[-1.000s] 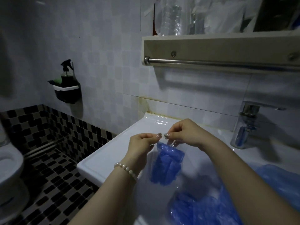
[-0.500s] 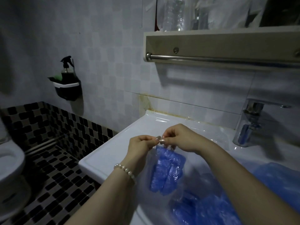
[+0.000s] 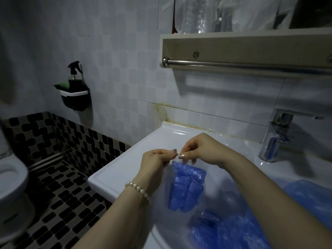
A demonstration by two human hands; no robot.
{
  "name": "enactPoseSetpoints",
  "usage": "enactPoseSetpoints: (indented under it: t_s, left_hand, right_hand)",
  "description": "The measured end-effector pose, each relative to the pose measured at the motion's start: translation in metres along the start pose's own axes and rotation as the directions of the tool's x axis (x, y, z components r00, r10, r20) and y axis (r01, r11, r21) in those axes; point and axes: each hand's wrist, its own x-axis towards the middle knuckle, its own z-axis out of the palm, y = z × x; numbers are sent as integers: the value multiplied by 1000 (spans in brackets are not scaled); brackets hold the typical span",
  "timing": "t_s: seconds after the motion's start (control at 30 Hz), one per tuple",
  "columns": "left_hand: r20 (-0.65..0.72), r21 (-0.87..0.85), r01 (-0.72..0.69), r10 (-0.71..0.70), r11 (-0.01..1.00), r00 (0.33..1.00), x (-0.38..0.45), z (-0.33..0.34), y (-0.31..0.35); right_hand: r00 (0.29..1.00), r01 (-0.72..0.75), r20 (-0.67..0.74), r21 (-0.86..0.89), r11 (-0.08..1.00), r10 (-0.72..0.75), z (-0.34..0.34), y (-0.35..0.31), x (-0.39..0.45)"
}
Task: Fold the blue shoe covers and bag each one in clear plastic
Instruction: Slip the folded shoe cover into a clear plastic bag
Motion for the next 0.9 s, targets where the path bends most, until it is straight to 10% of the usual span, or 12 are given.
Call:
enactPoseSetpoints:
  t_s: [0.9]
  left_hand:
    - [76, -409, 152, -132, 900, 988, 2, -9, 5]
  right_hand:
    - [979, -125, -96, 421, 898, 182, -29, 19, -4]
